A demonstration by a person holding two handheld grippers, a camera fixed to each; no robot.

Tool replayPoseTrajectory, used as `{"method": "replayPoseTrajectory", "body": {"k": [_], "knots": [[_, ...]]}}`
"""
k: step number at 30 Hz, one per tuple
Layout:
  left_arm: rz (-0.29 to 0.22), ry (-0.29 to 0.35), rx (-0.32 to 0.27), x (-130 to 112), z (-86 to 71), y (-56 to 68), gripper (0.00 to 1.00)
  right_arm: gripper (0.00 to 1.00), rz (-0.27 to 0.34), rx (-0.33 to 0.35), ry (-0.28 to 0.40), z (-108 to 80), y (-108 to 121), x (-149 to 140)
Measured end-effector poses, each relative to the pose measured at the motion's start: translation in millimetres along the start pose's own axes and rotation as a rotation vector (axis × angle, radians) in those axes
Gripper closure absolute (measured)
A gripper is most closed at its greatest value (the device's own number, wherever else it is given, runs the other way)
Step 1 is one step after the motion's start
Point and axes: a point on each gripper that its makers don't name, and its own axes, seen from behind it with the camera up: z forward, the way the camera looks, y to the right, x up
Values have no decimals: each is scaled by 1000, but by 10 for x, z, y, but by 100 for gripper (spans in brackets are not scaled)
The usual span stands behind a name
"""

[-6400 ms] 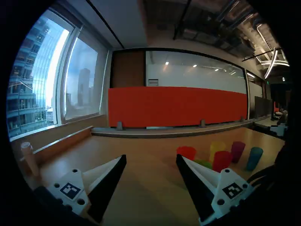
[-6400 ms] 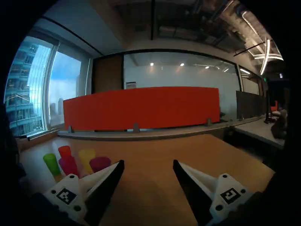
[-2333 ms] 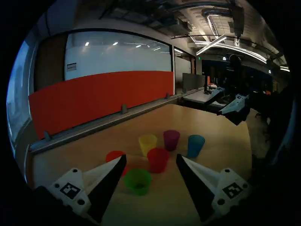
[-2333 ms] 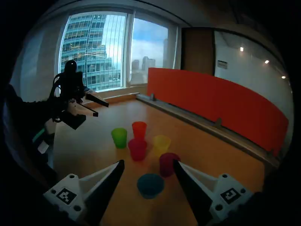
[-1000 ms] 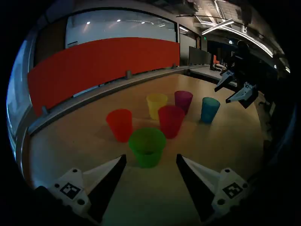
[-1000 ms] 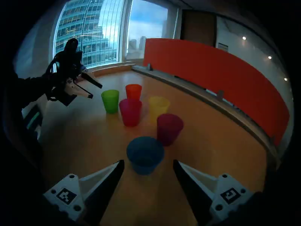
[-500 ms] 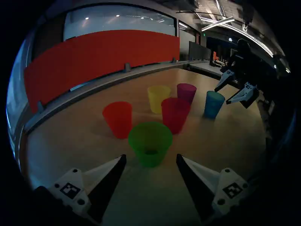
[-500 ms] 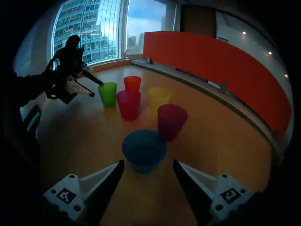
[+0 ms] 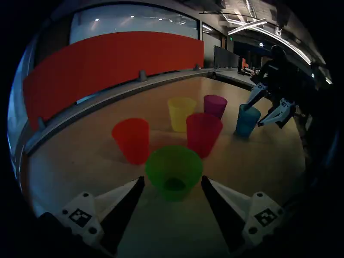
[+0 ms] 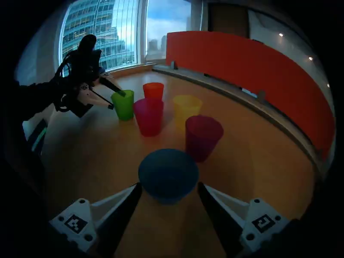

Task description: Pour water

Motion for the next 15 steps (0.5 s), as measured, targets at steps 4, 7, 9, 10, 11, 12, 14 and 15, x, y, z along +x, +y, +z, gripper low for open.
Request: {"method": "replayPoseTrajectory", "body": {"k": [4,7,9,10,11,12,14,15], "knots": [[-4,2,-9,28,53,0,2,0,-5,5,0,43,-12,11],[-6,2,-11,42,93,-7,1,0,-6,10,1,66,-20,18],[-8,3,-13,56,118,-8,1,0,-6,11,2,79,-20,24],[-10,4,-15,65,130,-6,1,0,-5,10,3,84,-18,29],[-13,5,-17,75,142,-4,1,0,-5,10,5,89,-16,34],[-15,6,-19,86,156,-2,1,0,-4,10,6,95,-14,40],[-18,9,-20,105,180,-4,1,0,-3,13,8,103,-16,49],[-20,10,-21,116,193,-6,1,0,-2,15,9,107,-16,53]]}}
